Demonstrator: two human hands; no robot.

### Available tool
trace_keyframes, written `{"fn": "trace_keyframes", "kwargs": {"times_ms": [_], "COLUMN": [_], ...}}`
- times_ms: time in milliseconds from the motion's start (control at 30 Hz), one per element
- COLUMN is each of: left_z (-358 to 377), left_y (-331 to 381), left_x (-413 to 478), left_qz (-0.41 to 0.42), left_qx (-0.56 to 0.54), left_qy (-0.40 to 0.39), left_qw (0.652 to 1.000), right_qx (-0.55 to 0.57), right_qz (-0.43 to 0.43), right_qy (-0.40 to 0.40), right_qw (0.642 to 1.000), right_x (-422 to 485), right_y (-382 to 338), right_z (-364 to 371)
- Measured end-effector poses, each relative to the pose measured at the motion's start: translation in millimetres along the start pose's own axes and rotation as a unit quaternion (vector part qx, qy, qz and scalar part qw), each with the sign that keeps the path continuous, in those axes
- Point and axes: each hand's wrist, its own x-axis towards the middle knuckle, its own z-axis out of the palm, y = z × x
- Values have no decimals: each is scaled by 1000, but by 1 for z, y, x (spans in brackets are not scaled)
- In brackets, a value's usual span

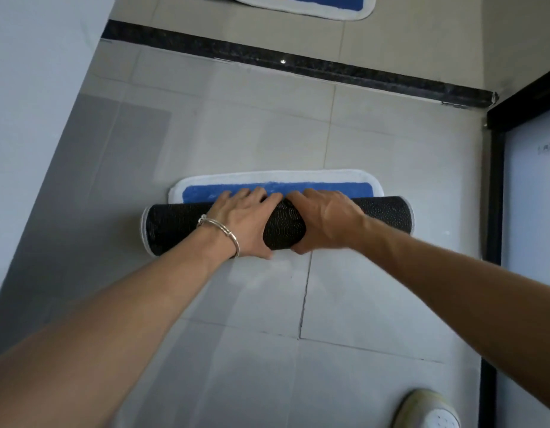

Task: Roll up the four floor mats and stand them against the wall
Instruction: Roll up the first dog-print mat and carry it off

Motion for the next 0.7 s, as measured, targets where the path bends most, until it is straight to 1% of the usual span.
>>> {"fn": "trace_keyframes", "kwargs": {"times_ms": [67, 100, 133, 200, 267, 333, 400, 433, 500, 533, 567, 600, 633, 700], "left_z": [5, 8, 9, 2, -10, -15, -7, -1, 10, 14, 18, 19, 18, 8], "left_y": [0, 2, 4, 4, -3, -5, -2, -1, -3, -6, -8, -8, -7, -4], "left_x": [-3, -4, -3, 2, 10, 13, 8, 5, -2, -4, -5, -5, -3, 4], "left_qz": [-2, -4, -4, -2, -5, -4, 3, 9, 26, 26, 19, 10, 0, -9], "left_qx": [53, 67, 72, 50, -26, -66, -58, -43, 12, 47, 80, 100, 107, 79], "left_qy": [27, 42, 47, 25, -22, -47, -23, 12, 97, 132, 158, 168, 159, 117], "left_qw": [998, 997, 996, 998, 999, 997, 998, 999, 995, 990, 984, 981, 981, 990], "right_qx": [62, 79, 83, 40, -28, -83, -99, -88, -29, 12, 43, 56, 54, 8], "right_qz": [16, 19, 18, -5, -28, -24, -20, -22, -19, -11, -3, 3, 2, -12], "right_qy": [-70, -83, -73, 4, 77, 102, 105, 97, 54, 20, -15, -31, -20, 60], "right_qw": [995, 993, 994, 999, 996, 991, 989, 991, 998, 1000, 999, 998, 998, 998], "right_x": [7, 7, 5, -4, -12, -17, -15, -12, -2, 3, 7, 8, 7, 0], "right_y": [4, 5, 4, 2, 3, 4, 2, 2, 4, 6, 7, 6, 5, 2], "right_z": [-10, -10, -8, -1, 8, 14, 18, 16, 1, -8, -15, -17, -15, -4]}}
